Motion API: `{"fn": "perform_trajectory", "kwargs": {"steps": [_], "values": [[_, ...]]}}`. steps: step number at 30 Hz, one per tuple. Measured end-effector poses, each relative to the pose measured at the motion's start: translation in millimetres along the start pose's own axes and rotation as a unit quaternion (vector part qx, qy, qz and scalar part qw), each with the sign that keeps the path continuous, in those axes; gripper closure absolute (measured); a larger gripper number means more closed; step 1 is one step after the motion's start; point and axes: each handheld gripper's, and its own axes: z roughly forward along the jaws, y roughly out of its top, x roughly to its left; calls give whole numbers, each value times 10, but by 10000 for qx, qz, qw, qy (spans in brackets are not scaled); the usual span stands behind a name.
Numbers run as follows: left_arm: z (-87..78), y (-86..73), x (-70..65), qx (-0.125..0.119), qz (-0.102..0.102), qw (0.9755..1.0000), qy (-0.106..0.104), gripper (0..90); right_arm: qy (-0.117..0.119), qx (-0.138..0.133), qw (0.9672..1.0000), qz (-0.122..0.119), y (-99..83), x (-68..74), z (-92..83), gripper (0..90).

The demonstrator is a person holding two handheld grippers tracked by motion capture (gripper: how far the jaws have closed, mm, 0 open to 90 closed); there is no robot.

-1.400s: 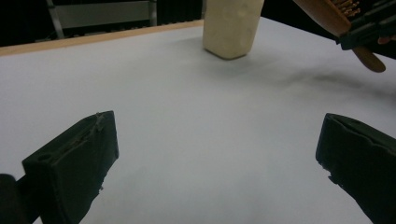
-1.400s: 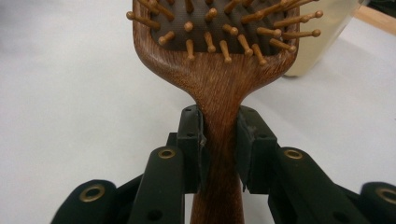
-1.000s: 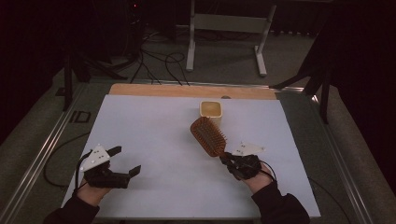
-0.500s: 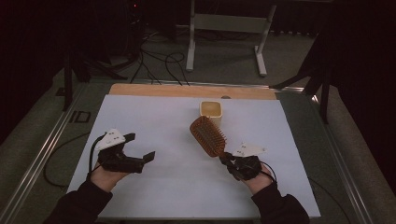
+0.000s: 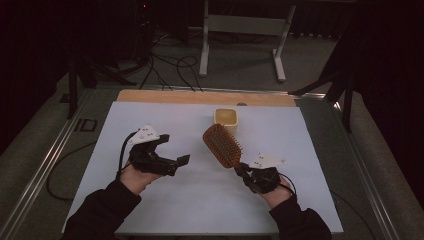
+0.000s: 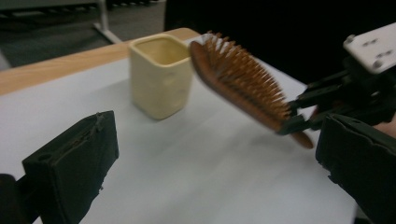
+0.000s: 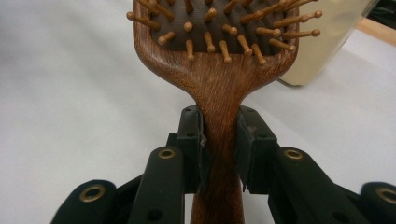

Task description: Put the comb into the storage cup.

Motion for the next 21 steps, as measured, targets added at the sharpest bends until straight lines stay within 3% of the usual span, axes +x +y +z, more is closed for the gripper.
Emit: {"fn": "perform_trajectory", "kwargs": {"steps": [10, 12, 16, 18, 21], "values": [[299, 91, -86, 19, -372, 9985, -404, 1, -43, -44, 10000, 22, 6, 7, -15, 730], [365, 111, -90, 24, -464, 9973, -564, 1, -6, -19, 10000, -36, 8, 2, -16, 731], [442, 131, -91, -11, -585, 9965, -603, 1, 16, -14, 10000, -51, 8, 9, -12, 731], [474, 135, -75, -38, -735, 9957, -569, 2, 9, -10, 10000, -81, 11, 14, -14, 730], [558, 134, -6, -34, -1104, 9919, -629, 2, 7, -16, 10000, -91, 17, 16, -17, 731]]}}
